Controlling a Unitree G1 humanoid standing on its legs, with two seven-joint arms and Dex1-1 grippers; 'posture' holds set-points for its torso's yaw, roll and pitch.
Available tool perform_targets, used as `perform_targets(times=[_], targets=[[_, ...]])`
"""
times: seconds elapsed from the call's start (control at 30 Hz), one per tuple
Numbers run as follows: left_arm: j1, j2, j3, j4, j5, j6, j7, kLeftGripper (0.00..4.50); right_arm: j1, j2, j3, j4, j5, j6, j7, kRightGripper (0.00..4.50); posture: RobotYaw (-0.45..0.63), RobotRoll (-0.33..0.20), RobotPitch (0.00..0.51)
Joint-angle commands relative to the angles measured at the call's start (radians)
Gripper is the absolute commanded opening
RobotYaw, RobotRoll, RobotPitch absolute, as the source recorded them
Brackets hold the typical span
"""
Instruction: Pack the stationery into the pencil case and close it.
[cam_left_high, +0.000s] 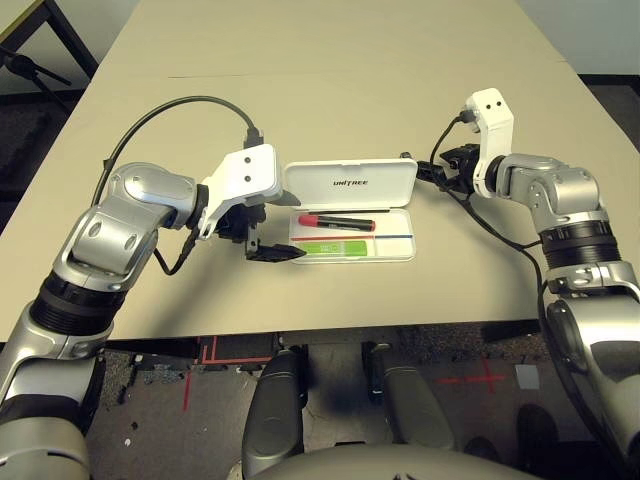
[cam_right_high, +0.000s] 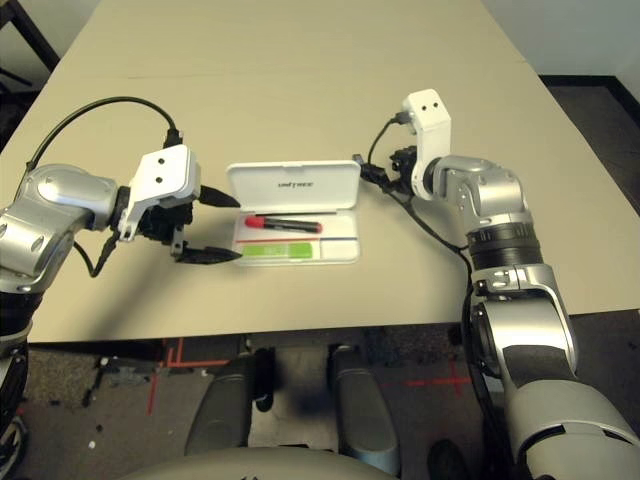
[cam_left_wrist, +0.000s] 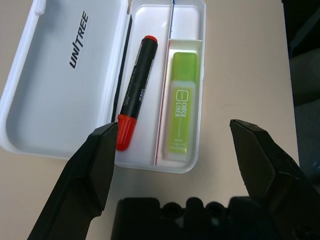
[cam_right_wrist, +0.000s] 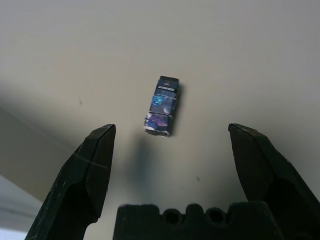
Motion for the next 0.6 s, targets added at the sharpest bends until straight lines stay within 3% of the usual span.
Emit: perform_targets(times=[0.03, 0.6], targets=[[0.02, 0.013, 0.013, -0.029, -0.023, 0.015, 0.009, 4.48, -0.012, 0.015, 0.002, 0.035, -0.024, -0.025, -0.011, 4.5, 0.01, 0.0, 0.241], [0.029, 0.02, 0.023, -0.075, -0.06, 0.062, 0.059, 4.48, -0.05, 0.092, -0.026, 0.17, -0.054, -0.114, -0.073, 4.5, 0.04, 0.0, 0.259]])
